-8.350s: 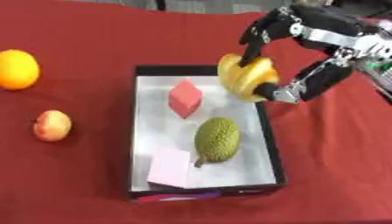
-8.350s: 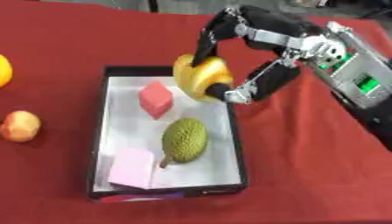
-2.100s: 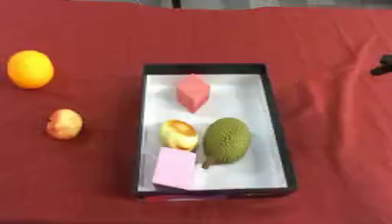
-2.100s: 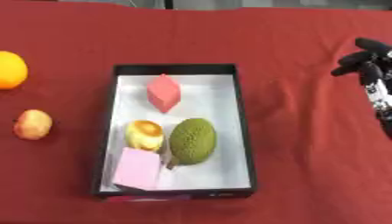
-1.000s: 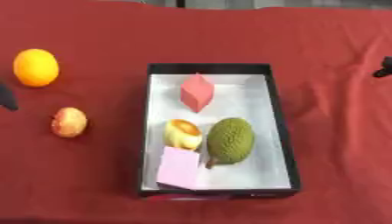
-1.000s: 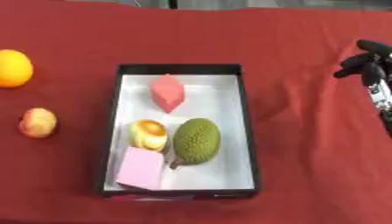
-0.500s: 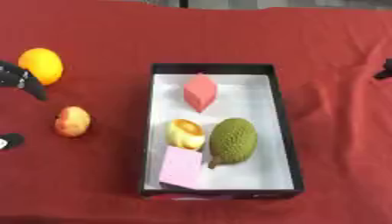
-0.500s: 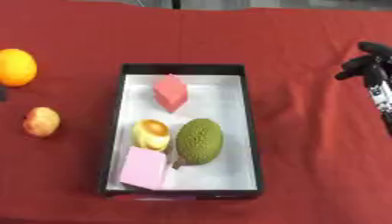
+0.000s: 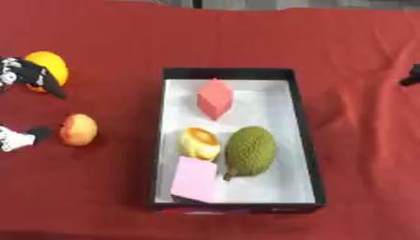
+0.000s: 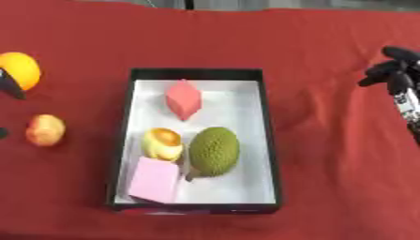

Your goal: Pick up objects on the table and place them in the box.

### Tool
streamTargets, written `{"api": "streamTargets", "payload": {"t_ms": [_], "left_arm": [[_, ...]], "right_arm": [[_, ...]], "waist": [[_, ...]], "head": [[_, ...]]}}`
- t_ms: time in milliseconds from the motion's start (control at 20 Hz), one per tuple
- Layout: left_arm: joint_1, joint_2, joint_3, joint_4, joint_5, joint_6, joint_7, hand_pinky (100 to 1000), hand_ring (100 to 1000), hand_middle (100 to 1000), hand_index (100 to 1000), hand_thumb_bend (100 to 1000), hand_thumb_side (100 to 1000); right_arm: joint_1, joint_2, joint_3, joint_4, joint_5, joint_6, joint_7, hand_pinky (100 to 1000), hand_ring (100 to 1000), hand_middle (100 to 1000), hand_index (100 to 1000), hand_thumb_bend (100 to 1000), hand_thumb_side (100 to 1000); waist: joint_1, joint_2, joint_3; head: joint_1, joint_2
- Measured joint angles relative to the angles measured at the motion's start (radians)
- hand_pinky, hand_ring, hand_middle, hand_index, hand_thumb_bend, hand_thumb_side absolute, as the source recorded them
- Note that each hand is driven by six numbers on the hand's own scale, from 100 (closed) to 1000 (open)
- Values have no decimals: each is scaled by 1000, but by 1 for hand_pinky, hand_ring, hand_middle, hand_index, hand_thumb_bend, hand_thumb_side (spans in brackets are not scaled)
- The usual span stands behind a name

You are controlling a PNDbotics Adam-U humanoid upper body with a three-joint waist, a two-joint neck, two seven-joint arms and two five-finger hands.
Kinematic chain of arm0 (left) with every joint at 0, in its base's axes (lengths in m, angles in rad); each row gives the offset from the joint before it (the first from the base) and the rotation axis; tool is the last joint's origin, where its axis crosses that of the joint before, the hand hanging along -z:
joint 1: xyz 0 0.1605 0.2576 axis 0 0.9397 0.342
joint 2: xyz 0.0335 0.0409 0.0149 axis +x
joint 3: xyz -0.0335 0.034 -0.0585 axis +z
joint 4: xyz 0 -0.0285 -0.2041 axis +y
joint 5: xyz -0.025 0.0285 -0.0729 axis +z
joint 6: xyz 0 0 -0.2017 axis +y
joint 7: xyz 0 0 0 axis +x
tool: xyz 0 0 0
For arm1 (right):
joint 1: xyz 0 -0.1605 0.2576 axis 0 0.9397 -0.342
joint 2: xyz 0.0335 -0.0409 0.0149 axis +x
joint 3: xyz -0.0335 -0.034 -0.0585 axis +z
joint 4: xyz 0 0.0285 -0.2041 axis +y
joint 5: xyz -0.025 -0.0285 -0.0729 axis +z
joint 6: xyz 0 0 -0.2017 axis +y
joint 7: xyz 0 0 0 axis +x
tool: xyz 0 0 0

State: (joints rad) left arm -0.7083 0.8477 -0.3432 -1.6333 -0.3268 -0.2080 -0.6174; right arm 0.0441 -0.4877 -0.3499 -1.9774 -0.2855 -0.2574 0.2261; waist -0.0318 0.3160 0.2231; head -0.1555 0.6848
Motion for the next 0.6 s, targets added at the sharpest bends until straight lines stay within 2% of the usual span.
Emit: {"api": "streamTargets", "payload": {"t_ms": [350,450,600], "left_arm": [[-13,-21,-17,20,-1,3,-22,786,754,691,809,256,290],[-14,-21,-18,23,-1,1,-31,789,758,697,812,294,284],[-16,-21,-21,28,-21,-5,-44,793,766,708,812,352,224]], "right_arm": [[0,0,0,0,4,5,5,967,646,639,857,100,529],[0,0,0,0,4,7,6,969,647,640,857,100,529],[-1,0,1,0,4,10,9,969,647,638,857,100,529]], "waist": [[0,0,-2],[1,0,-2],[4,0,-3]], "head": [[2,0],[4,0],[5,0]]}}
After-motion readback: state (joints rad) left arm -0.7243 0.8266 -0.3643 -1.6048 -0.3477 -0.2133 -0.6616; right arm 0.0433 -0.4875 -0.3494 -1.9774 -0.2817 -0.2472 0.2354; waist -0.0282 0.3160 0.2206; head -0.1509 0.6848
